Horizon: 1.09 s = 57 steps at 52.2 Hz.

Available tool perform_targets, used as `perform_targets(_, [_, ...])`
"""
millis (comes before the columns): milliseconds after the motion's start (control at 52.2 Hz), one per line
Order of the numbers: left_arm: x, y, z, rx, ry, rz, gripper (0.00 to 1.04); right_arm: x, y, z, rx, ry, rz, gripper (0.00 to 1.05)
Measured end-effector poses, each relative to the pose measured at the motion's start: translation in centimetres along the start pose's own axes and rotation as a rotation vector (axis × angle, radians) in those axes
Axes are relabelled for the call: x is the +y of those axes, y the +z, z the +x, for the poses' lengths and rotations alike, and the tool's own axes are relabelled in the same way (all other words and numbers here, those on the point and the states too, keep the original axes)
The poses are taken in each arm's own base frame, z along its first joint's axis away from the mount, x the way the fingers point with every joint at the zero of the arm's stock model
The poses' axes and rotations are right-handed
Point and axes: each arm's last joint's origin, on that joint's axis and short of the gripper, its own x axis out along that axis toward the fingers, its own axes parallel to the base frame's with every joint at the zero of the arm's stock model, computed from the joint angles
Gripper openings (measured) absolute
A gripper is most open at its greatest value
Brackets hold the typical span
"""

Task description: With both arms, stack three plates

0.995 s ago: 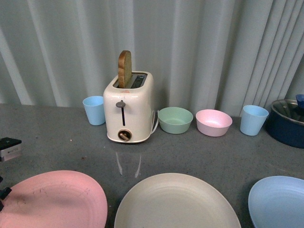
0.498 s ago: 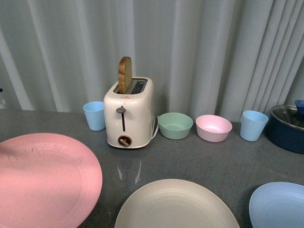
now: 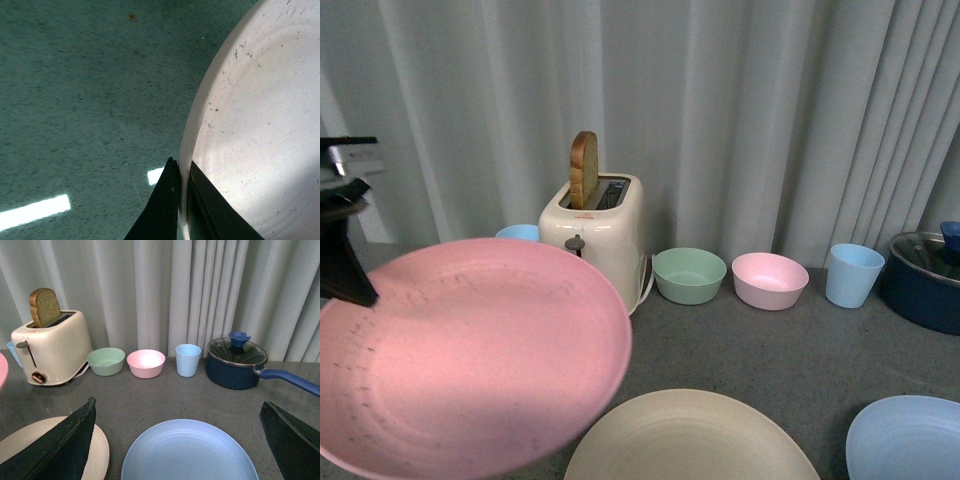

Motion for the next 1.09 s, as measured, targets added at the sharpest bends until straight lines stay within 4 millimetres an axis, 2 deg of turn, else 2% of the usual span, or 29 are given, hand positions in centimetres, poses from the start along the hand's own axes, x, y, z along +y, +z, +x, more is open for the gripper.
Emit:
perform_targets(211, [-5.1, -0.4, 3.4, 0.052, -0.053, 0.058, 0.03, 0.0, 0.0, 0.0, 0.0, 0.0, 0.0, 0.97])
perform_targets(440, [-10.0, -0.6, 5.6, 0.07, -0.074, 0.126, 0.03, 0.0, 0.0, 0.0, 0.0, 0.0, 0.0, 0.97])
perform_targets(593, [-13.4, -0.7, 8.3, 0.093, -0.09, 0.155, 0.03, 0.0, 0.0, 0.0, 0.0, 0.0, 0.0, 0.97])
perform_targets(804, [-14.3, -0.1, 11.2, 0.106, -0.071, 0.157, 0.03, 0.0, 0.0, 0.0, 0.0, 0.0, 0.0, 0.97])
perform_targets(1091, [-13.9, 0.6, 12.8, 0.113, -0.048, 0.153, 0.03, 0.0, 0.0, 0.0, 0.0, 0.0, 0.0, 0.97])
